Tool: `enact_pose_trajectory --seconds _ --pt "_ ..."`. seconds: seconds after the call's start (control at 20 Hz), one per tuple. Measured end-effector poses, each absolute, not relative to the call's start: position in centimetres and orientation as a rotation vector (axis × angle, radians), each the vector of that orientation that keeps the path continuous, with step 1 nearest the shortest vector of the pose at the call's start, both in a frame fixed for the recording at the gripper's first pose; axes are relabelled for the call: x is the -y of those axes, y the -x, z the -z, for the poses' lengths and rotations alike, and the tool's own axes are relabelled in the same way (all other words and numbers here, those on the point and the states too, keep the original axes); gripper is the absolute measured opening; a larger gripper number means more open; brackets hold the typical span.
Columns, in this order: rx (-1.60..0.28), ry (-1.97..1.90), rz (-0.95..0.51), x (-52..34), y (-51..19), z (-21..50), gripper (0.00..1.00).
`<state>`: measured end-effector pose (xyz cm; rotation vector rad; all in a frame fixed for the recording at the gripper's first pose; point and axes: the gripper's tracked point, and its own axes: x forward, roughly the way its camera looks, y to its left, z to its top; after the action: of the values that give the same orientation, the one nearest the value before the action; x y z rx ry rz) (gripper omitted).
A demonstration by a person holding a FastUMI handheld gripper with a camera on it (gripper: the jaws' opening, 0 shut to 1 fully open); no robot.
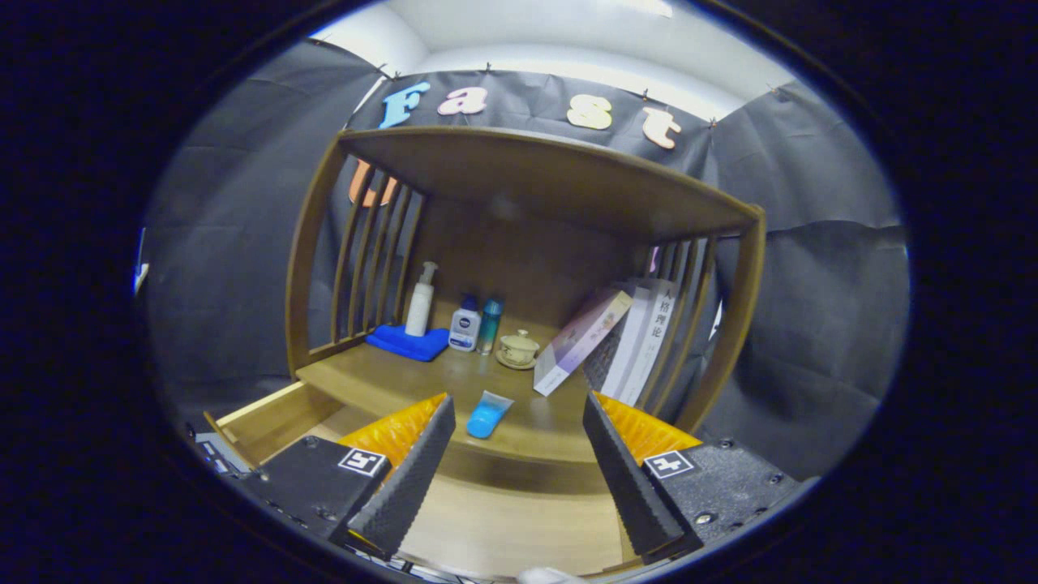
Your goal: Pull open the drawer, take out the items inside it, and place them on the countertop above the cabinet.
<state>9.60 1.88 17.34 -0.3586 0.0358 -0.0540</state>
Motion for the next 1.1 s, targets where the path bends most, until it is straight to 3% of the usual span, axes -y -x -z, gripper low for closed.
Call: enact_pose_trajectory --seconds 0.25,0.8,1.1 --pt "0.047 0.32 0.069 -2.1 -4.1 -15.2 1.0" --pt "0.093 0.196 0.101 -4.0 0.3 -4.5 1.0" --pt "-0.017 0.162 0.07 -4.0 -0.5 1.6 1.0"
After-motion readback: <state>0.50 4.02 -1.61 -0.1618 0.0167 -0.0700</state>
